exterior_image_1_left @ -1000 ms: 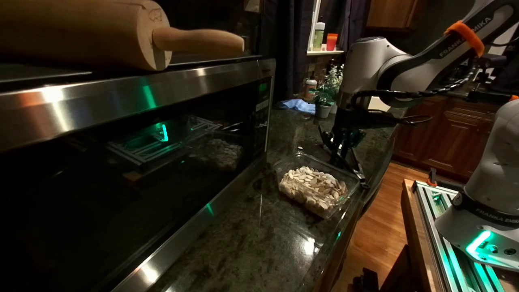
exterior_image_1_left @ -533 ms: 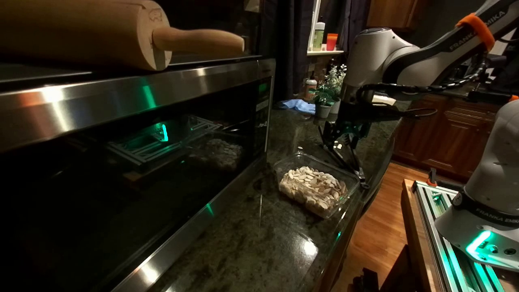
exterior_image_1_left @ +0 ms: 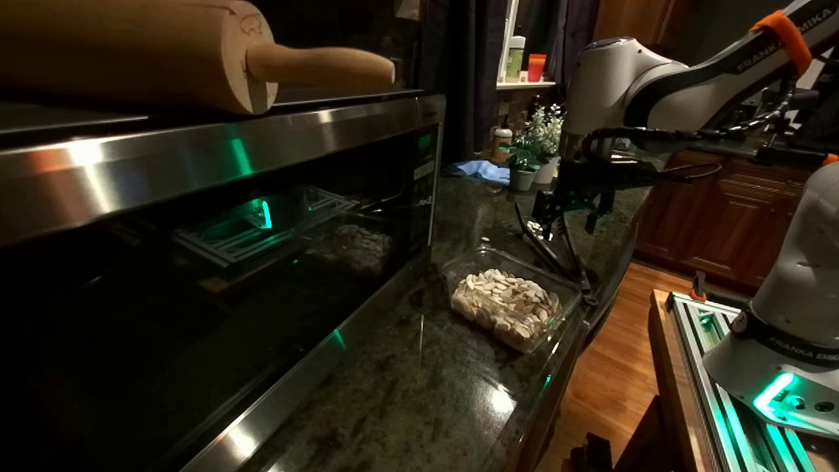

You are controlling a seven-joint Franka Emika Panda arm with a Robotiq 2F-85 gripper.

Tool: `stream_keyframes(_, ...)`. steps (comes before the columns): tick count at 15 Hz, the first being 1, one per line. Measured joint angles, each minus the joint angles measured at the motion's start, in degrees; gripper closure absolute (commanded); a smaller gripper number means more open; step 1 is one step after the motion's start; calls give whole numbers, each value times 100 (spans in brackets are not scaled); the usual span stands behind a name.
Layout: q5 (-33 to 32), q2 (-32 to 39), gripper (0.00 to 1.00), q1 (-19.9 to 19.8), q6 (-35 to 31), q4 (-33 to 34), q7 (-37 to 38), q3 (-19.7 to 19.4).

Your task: Use the tongs to pick up a bean and put it inside the container

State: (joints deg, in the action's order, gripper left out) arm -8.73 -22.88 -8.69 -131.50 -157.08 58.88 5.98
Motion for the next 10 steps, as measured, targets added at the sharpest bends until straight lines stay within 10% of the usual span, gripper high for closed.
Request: stream_keyframes(10,30,56,0,3,7,-6,438,4)
